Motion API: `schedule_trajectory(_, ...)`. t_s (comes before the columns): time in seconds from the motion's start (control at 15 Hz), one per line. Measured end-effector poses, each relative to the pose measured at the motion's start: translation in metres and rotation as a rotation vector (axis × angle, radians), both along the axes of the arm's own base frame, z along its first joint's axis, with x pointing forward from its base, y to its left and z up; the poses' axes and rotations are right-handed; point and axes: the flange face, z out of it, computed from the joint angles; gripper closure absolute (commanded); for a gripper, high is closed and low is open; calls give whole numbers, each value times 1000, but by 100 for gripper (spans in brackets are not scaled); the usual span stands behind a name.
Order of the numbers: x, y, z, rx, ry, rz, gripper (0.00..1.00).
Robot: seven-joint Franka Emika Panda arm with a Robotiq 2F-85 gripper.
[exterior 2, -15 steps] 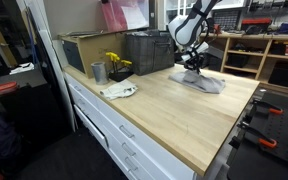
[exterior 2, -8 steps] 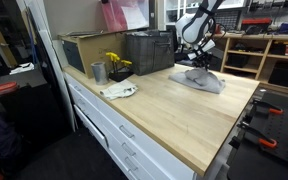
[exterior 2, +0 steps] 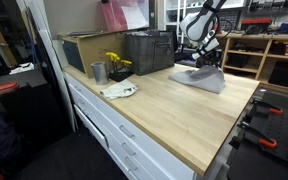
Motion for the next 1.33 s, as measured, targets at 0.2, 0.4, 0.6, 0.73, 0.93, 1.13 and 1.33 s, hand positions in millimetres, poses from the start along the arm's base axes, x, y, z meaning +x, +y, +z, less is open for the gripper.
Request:
schedule_trajectory(0.2, -15, -11, -6, -33, 16, -92, 99)
schedule_trajectory(0.4, -24, -22, -8, -52, 13, -142, 99)
schedule_trajectory(0.6, -27, -33, -7, -80, 7, -167, 64)
schedule_trajectory(0.73, -29, -39, -5, -106, -3, -188, 49)
schedule_trajectory(0.93, -24, -40, 4, -161, -29, -194, 27)
schedule_trajectory(1.13, -13, -30, 22, -215, -72, -170, 5)
schedule_trajectory(1.33, 7, -7, 47, -228, -139, -110, 0)
